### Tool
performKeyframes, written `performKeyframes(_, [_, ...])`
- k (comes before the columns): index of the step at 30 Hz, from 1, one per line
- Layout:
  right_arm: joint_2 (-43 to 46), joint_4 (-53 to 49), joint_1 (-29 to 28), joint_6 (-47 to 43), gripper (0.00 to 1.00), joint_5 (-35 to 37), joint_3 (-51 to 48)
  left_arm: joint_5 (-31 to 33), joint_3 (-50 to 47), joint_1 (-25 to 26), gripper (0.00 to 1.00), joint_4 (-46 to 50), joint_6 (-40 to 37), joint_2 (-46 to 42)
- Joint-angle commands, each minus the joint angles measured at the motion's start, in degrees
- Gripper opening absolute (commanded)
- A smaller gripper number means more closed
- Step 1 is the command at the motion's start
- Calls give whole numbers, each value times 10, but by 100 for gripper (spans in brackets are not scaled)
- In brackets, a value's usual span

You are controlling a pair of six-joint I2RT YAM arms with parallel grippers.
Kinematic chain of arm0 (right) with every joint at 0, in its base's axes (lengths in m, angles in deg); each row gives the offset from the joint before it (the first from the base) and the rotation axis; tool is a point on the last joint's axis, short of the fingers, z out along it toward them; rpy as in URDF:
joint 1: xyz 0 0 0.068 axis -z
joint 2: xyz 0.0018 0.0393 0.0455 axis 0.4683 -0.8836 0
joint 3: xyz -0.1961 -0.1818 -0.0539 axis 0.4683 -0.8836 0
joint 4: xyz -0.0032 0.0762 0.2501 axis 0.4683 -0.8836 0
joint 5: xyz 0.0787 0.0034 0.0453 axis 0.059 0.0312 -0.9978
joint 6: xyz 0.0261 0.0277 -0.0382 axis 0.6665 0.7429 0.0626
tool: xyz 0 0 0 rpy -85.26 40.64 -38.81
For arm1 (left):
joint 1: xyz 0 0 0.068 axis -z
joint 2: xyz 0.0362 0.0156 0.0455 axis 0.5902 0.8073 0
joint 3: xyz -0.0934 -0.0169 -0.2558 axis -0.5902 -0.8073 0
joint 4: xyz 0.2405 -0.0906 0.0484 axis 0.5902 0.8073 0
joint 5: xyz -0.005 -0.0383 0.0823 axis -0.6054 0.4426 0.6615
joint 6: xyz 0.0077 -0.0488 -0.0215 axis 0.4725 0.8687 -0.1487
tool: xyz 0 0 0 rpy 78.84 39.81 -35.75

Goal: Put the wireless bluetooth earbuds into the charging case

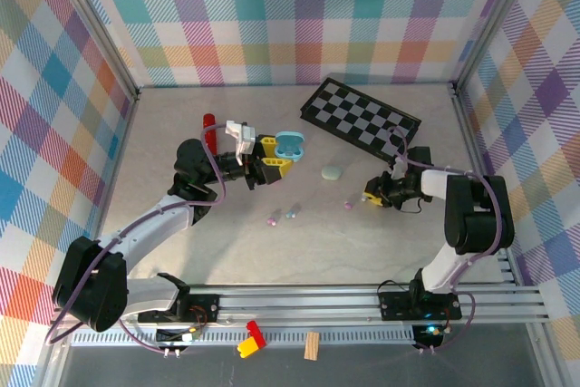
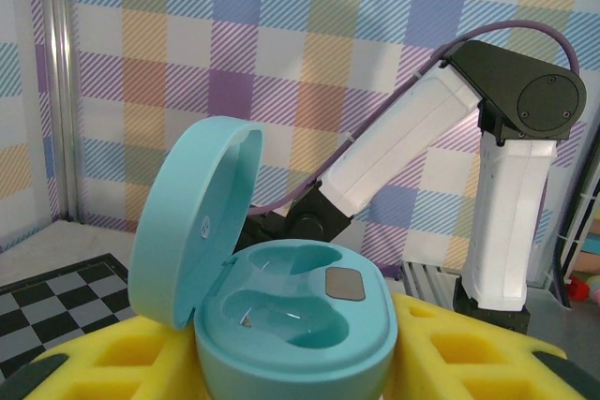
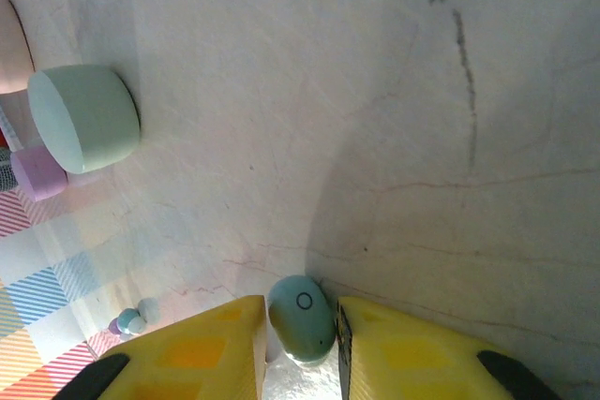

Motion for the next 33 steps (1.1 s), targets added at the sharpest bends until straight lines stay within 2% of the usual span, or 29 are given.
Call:
performKeyframes(1, [-8, -21, -9, -11, 26, 10, 18, -10, -3, -6, 44, 1, -17, -19])
performKeyframes(12, [-20, -82, -42, -24, 29, 69, 60, -7, -12, -6, 44, 26, -35, -38])
performKeyframes(20, [-22, -103, -60, -28, 27, 90, 69, -4, -17, -8, 44, 46, -50, -51])
performKeyframes(33, [-11, -102, -95, -23, 31, 103, 61, -3, -18, -11, 44, 54, -51, -55])
